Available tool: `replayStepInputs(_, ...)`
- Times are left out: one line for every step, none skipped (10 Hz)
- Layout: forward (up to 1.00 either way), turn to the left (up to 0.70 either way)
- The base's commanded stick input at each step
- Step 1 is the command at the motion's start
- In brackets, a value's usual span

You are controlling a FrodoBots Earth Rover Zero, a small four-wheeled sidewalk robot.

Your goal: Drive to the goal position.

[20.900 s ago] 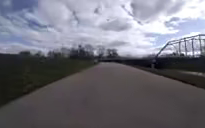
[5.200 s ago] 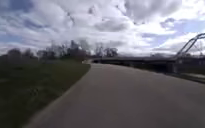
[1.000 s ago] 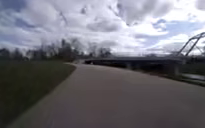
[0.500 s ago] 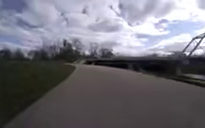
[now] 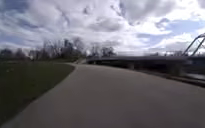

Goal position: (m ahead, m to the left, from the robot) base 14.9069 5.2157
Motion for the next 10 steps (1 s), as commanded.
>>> replayStepInputs(1.00,0.00)
replayStepInputs(1.00,0.00)
replayStepInputs(1.00,0.00)
replayStepInputs(1.00,0.00)
replayStepInputs(1.00,0.00)
replayStepInputs(1.00,0.00)
replayStepInputs(1.00,0.00)
replayStepInputs(1.00,0.00)
replayStepInputs(1.00,0.00)
replayStepInputs(1.00,0.00)
